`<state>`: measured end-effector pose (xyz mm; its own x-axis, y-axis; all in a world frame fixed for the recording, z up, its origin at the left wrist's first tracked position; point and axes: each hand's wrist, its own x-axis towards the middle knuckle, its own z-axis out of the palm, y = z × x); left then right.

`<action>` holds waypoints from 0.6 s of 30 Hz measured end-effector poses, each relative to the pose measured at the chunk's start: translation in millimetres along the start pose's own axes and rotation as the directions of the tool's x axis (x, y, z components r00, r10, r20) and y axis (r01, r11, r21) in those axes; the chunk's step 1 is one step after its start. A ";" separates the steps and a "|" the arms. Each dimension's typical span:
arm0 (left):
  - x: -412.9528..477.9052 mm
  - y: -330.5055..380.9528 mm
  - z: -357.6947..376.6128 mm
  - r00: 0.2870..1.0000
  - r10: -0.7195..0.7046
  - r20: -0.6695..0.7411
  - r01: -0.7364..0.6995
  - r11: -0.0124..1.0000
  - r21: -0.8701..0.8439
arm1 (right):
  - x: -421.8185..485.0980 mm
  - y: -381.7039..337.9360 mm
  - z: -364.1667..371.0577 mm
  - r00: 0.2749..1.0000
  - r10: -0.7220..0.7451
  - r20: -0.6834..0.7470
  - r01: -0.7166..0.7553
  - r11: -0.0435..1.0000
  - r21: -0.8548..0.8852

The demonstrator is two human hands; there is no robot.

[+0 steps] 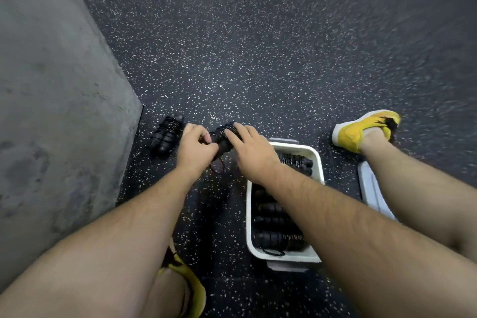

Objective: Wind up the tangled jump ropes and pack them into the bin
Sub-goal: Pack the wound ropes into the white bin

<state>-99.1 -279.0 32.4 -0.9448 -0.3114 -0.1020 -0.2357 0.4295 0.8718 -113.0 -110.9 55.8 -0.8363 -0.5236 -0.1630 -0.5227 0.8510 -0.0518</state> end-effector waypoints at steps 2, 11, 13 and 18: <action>4.2 25.9 -11.2 0.991 0.098 0.093 -0.097 0.995 -0.010 | -7.2 8.3 -15.5 0.996 0.003 -0.085 -0.004 1.000 -0.012; -57.2 67.0 31.0 0.853 0.173 0.493 -0.184 0.983 -0.025 | -100.8 58.0 -32.5 0.998 0.062 -0.025 -0.063 0.997 -0.048; -75.6 65.8 47.2 0.813 0.186 0.551 -0.223 0.975 0.000 | -128.1 63.6 -20.9 0.991 0.130 0.007 -0.130 0.991 -0.026; -99.2 44.7 71.2 0.684 0.249 0.686 -0.477 0.864 0.162 | -154.0 64.0 8.7 0.972 0.223 0.076 -0.224 0.975 0.001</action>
<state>-32.0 -168.5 47.3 -0.8607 0.4756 -0.1815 0.2106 0.6573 0.7236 -16.2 24.6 69.1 -0.9168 -0.3157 -0.2445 -0.3220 0.9466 -0.0147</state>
